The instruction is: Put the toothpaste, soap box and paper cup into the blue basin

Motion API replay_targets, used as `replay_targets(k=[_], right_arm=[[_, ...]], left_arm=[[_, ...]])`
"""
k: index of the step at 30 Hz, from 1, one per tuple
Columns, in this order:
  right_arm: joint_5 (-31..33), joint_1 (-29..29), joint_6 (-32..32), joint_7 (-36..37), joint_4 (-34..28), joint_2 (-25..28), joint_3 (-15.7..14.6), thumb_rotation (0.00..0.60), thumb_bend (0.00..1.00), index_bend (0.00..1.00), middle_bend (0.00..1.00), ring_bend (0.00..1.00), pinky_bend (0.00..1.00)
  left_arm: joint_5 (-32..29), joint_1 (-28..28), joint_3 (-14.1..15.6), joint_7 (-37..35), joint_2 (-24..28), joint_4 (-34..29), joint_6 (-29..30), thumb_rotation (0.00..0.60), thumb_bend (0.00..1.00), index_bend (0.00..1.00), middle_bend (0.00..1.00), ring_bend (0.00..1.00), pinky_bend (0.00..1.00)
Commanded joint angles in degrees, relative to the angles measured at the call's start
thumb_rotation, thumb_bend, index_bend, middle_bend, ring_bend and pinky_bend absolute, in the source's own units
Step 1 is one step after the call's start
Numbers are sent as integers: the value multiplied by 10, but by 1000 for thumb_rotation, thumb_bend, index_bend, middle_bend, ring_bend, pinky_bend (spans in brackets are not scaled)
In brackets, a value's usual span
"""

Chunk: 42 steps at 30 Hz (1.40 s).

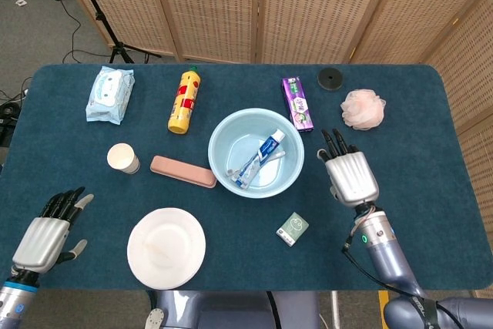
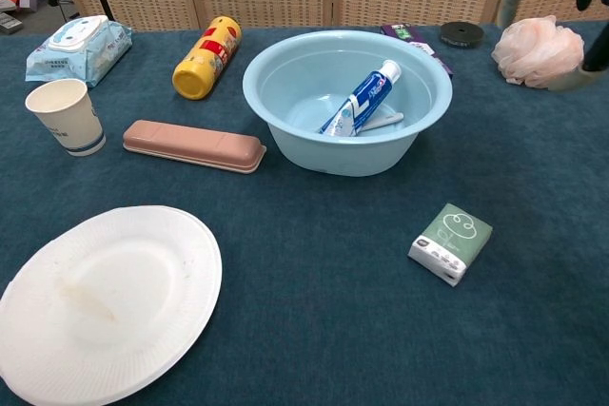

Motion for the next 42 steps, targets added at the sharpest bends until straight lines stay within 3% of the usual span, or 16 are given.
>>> replay_targets(k=[1,8,12,29,42], right_arm=[[-38,-38,20,8,-28,13,-40,600,156,316,48,0,366],[-96,-93,26,44,-48,5,-85,600,145,233,0,0,344],[-121,-106,21,43,-45,-8,-92,600,139,211,0,0,337],[-79,-113,-40,20,-4,-118,-59,600,131,204,0,0,337],[-50,-118,-75,53,48,-147,-47,600,131,204,0,0,337]], left_arm=[[3,1,1,-1,1,-1,2,600,275,0,0,0,87],[0,1,1,-1,1,0,1,600,272,0,0,0,87],[-5,1,-1,1,0,2,-1,600,272,0,0,0,86],[-20,1,-8,-5,4,3,-2,600,272,0,0,0,87],[-24,2,-11,-9,8,1,1,600,272,0,0,0,87]])
